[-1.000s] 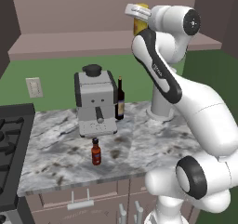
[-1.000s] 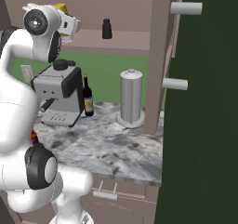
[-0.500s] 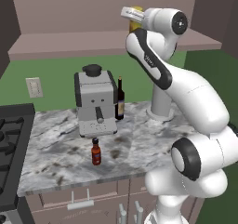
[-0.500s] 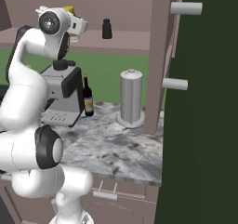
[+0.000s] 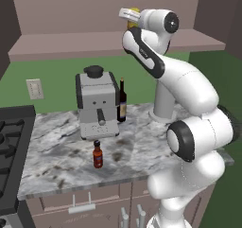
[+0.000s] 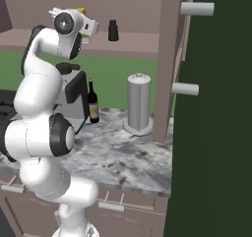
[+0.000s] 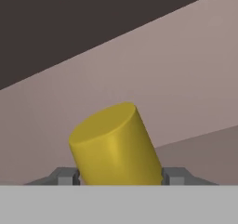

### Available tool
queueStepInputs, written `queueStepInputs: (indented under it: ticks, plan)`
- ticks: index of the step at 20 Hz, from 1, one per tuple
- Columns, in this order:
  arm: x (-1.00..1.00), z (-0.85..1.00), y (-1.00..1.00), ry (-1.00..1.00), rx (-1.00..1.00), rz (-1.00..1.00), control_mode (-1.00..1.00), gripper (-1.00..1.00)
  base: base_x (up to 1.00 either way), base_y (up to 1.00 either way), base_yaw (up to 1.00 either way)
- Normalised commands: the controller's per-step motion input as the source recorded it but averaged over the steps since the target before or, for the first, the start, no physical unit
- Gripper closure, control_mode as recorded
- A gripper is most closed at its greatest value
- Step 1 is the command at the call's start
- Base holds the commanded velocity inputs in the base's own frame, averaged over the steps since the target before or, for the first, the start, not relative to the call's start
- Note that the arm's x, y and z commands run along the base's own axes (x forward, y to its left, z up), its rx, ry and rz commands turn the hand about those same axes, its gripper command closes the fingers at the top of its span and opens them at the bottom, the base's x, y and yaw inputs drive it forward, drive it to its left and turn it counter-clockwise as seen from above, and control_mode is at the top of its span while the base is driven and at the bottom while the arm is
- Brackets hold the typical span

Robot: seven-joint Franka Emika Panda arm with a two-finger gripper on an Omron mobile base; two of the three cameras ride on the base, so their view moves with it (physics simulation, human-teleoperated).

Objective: There are various items on the counter. Only move the condiments/shakers into the cabinet.

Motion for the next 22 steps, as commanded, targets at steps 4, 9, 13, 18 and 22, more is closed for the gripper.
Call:
queueStepInputs:
  ticks: [4,9,13,18,22]
  plan:
    - [0.68,-0.12,0.0,0.01,-0.01,-0.01,-1.0,1.0,0.0,0.0,0.0]
    - [0.69,-0.16,-0.01,0.01,-0.02,-0.02,-1.0,1.0,0.0,0.0,0.0]
    - [0.59,-0.33,0.0,0.02,-0.05,-0.01,-1.0,1.0,0.0,0.0,0.0]
    - [0.39,-0.51,0.0,0.03,-0.06,0.0,-1.0,1.0,0.0,0.0,0.0]
    - [0.1,-0.42,-0.02,0.01,-0.02,0.0,-1.0,1.0,0.0,0.0,0.0]
